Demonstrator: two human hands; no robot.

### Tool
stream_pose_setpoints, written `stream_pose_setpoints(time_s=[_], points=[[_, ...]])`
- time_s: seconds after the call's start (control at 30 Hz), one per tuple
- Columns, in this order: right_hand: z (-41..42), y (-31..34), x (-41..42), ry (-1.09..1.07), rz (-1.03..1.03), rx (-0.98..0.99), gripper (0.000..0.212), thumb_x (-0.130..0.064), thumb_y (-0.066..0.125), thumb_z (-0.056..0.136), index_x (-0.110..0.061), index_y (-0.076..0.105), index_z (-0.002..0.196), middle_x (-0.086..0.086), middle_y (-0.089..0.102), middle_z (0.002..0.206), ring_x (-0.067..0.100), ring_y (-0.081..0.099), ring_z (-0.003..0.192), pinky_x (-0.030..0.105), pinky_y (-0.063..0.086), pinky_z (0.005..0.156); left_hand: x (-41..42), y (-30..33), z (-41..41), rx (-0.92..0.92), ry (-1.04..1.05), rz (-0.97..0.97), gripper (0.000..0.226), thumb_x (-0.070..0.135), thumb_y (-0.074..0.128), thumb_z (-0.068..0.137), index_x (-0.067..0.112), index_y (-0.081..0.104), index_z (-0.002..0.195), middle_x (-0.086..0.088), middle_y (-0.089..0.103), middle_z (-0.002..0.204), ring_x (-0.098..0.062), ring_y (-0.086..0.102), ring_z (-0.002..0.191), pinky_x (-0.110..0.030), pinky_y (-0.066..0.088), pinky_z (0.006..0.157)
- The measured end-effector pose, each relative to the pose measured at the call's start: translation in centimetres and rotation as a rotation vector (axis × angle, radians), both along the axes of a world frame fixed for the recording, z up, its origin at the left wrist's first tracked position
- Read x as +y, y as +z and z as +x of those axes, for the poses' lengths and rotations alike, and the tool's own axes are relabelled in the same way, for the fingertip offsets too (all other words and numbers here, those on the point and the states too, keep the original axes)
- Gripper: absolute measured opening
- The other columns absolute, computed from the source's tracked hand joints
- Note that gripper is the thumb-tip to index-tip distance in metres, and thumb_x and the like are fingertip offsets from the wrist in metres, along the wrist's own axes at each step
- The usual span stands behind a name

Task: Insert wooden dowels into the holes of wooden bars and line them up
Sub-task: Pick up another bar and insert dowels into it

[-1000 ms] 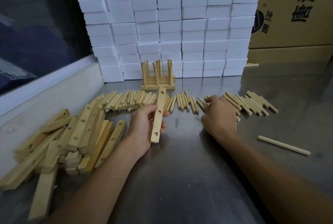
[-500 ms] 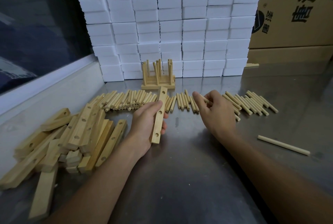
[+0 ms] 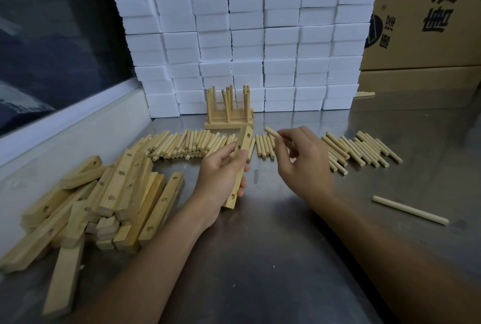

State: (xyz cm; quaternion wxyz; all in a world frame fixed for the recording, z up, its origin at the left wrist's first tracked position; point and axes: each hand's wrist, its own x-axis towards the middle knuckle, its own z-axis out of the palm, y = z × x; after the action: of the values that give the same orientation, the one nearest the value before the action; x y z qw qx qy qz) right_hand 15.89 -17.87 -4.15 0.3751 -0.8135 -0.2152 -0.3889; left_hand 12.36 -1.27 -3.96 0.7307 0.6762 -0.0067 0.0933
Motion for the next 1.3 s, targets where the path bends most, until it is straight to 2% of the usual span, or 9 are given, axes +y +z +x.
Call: stream_pose_setpoints(time_s=[0.17,0.43,0.73,0.83,0.9,0.97,1.07,1.17,1.3], points=[[-0.52,-0.07,1.00,0.094,-0.116,-0.097,0.019,-0.008,0.063,0.096,0.001,0.071,0.111,0.012,0.062,0.088,0.022,0.056,0.066,0.041,0.049,0.058,-0.23,0.06,-0.11,-0.010,-0.034,-0.015,0.018,0.021,0.061,0.097,0.033,0.066,0.110,-0.005,0.060,0.078,-0.019,0.052,0.053,-0.029,0.044,0.044],[-0.41,-0.36,0.98,0.054,-0.182,-0.090,0.020,-0.013,0.065,0.095,-0.007,0.074,0.111,0.007,0.061,0.076,0.019,0.052,0.060,0.030,0.040,0.052,-0.29,-0.14,-0.09,-0.016,-0.028,-0.003,0.020,0.022,0.059,0.099,0.038,0.069,0.095,-0.003,0.058,0.077,-0.015,0.049,0.049,-0.026,0.036,0.040],[-0.44,-0.43,0.75,0.023,-0.232,-0.085,0.022,-0.015,0.062,0.096,-0.008,0.073,0.114,0.007,0.062,0.078,0.023,0.052,0.056,0.038,0.046,0.046,0.03,0.39,-0.55,-0.098,0.071,0.242,0.042,0.020,0.059,0.098,0.022,0.055,0.140,0.003,0.059,0.072,-0.020,0.043,0.058,-0.021,0.037,0.042],[-0.58,-0.29,0.60,-0.010,-0.268,-0.126,0.021,-0.013,0.062,0.095,-0.008,0.074,0.112,0.005,0.061,0.077,0.021,0.050,0.052,0.034,0.041,0.040,0.12,0.61,-0.74,-0.160,0.097,0.365,0.042,0.023,0.059,0.098,0.020,0.055,0.140,-0.005,0.073,0.109,-0.029,0.069,0.093,-0.042,0.057,0.074],[-0.64,-0.26,0.48,-0.024,-0.301,-0.139,0.019,-0.013,0.062,0.095,-0.008,0.074,0.109,0.004,0.061,0.076,0.022,0.049,0.050,0.034,0.040,0.038,0.11,0.57,-0.93,-0.188,0.092,0.445,0.040,0.022,0.059,0.098,0.021,0.057,0.138,-0.014,0.061,0.126,-0.039,0.056,0.115,-0.056,0.049,0.090],[-0.66,-0.30,0.42,-0.033,-0.323,-0.137,0.017,-0.012,0.062,0.095,-0.008,0.074,0.107,0.004,0.061,0.076,0.023,0.049,0.049,0.035,0.041,0.037,0.13,0.43,-0.88,-0.223,0.093,0.478,0.039,0.021,0.059,0.098,0.022,0.058,0.137,0.003,0.064,0.115,-0.022,0.062,0.103,-0.050,0.053,0.079],[-0.80,-0.32,0.47,-0.041,-0.314,-0.127,0.017,-0.012,0.060,0.095,-0.007,0.073,0.105,0.005,0.060,0.074,0.024,0.048,0.048,0.037,0.041,0.037,0.51,0.03,-0.40,-0.268,0.116,0.560,0.039,0.021,0.060,0.098,0.020,0.058,0.137,0.031,0.066,0.083,0.009,0.061,0.074,-0.015,0.048,0.061],[-0.86,-0.27,0.64,-0.025,-0.284,-0.129,0.018,-0.012,0.058,0.095,-0.005,0.073,0.101,0.006,0.059,0.073,0.026,0.048,0.048,0.038,0.042,0.037,0.50,-0.03,-0.35,-0.291,0.132,0.609,0.040,0.020,0.061,0.097,0.018,0.058,0.137,0.023,0.062,0.091,0.010,0.053,0.080,-0.003,0.041,0.072],[-0.90,-0.44,0.73,0.000,-0.251,-0.085,0.019,-0.009,0.055,0.094,0.000,0.072,0.095,0.009,0.060,0.073,0.029,0.050,0.051,0.042,0.045,0.043,0.34,-0.14,-0.50,-0.324,0.173,0.664,0.043,0.023,0.061,0.096,0.015,0.057,0.138,0.003,0.071,0.107,-0.009,0.063,0.095,-0.009,0.044,0.075]])
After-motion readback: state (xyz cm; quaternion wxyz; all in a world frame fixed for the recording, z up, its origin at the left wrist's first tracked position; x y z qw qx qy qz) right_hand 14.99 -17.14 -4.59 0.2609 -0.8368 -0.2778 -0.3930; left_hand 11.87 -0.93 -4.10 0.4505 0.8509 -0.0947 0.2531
